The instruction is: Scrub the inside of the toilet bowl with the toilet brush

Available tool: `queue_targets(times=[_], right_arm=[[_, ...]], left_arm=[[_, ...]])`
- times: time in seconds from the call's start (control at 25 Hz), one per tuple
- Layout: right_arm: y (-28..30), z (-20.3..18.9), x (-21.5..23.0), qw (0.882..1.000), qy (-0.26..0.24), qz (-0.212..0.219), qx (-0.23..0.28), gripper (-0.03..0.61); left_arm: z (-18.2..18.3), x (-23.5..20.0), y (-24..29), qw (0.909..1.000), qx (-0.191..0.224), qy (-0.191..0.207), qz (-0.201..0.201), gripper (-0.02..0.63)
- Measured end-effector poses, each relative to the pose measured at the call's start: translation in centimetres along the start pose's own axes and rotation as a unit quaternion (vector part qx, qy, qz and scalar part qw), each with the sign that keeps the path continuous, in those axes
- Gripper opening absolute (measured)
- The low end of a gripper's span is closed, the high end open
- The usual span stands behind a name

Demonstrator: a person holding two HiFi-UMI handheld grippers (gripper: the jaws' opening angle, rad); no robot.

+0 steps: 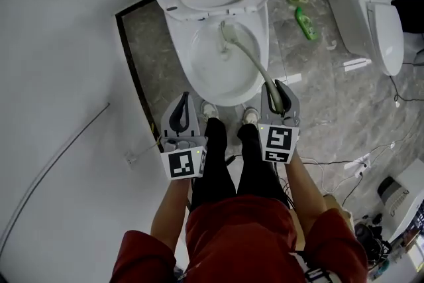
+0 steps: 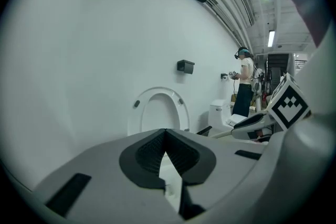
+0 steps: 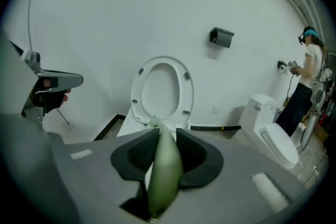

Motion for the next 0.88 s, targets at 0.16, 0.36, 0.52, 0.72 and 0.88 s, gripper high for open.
queue_targets(times=[0.16,0.36,0.52,0.72,0.88], right_arm=[[-5.0,7.3,1.8,0.995,-0.033,-0.035,0.091,0.11],[-12.0,13.3,3.3,0.982,-0.067,-0.07,0.164,0.11],[-15.3,17.8,4.2,0.97,-0.087,-0.098,0.204,0.11],[-18.1,23.7,4.6,0.947,-0.113,-0.128,0.273,0.11],[-20.4,28.2,4.6,0.92,-0.113,-0.134,0.352,0.11]], left_arm=[[6.5,0.2,-1.7,0.999,0.044,0.008,0.008,0.006],[13.8,1.4,-5.3,0.996,0.085,0.025,0.012,0.006],[19.3,1.3,-6.6,0.9909,0.126,0.046,0.01,0.006],[25.3,0.1,-8.6,0.9807,0.187,0.055,0.019,0.006],[29.3,-0.6,-10.2,0.97,0.233,0.061,0.03,0.006]])
Point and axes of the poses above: the fingertips, and each gripper's own axes: y forward along the fingers, x to its right, z out of its top, the point moved 5 cm from there along -y, backward along the fingers, and after that the axes turned 1 degree about y, right-handed, at the moved point
